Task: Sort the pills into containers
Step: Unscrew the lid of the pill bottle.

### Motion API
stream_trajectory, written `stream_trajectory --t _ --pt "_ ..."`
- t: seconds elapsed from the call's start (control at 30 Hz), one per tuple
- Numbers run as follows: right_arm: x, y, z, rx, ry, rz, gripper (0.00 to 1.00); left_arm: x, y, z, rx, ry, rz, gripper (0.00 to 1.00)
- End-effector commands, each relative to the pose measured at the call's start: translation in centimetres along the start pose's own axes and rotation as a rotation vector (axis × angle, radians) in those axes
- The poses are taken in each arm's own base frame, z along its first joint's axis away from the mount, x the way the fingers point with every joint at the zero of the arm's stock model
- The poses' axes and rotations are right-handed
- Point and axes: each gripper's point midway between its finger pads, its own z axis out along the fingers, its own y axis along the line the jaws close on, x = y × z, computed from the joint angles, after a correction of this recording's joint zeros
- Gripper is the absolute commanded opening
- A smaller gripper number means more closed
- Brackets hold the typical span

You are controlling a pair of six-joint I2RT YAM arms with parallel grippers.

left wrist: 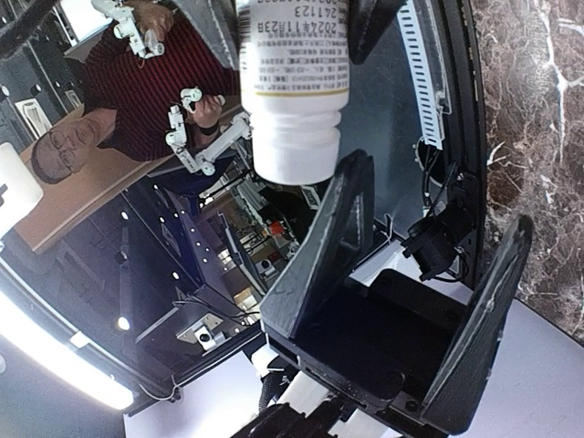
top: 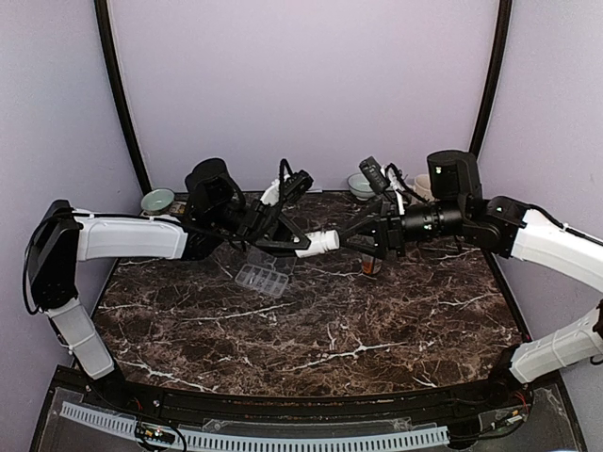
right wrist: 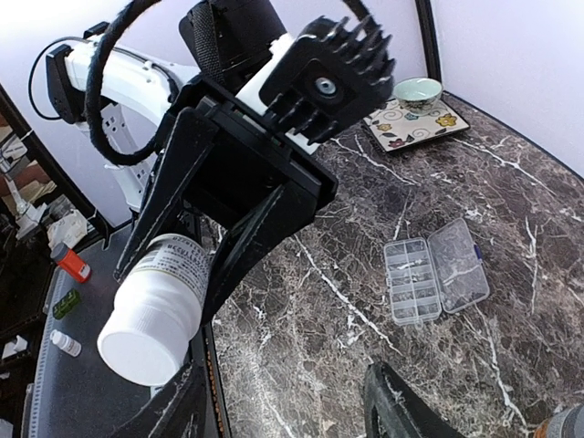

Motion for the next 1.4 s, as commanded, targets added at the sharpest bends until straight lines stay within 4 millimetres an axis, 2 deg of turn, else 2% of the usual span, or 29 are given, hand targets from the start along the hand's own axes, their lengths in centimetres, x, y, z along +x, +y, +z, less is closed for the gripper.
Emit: stream_trajectory --t 0.0,0.13,0.37,0.6,0.8,1.1,1.37 --pt "-0.1 0.3 -1.1 0.018 -0.021 0.055 0.59 -0.9 -0.9 -0.5 -0.076 -0.031 0.123 0.0" --pt "-0.2 -0.3 -1.0 0.042 -0.025 0.146 0.58 -1.1 -0.3 -1.0 -0.115 -0.055 0.157 0.0" --pt "-1.7 -1.1 -0.8 0.059 -0.062 0.266 0.57 -0.7 0.3 -1.2 -0.144 -0.063 0.164 0.0" --pt "-2.7 -1.5 -1.1 0.008 -0.092 0.428 0.57 -0.4 0.7 -1.5 -0.204 -0.08 0.19 0.0" --pt "-2.0 -1.3 -0.3 -0.061 -0.059 0.558 0.55 -0.5 0.9 -1.8 -0.26 -0.091 0.227 0.0" --pt "-2.8 -0.3 -0.1 -0.143 -0.059 0.614 0.54 -0.3 2.1 -2.0 -0.307 -0.075 0.231 0.0" --pt "-1.3 -1.0 0.5 -0.112 -0.012 0.648 0.54 -0.8 2.4 -1.8 -0.305 -0.066 0.244 0.0"
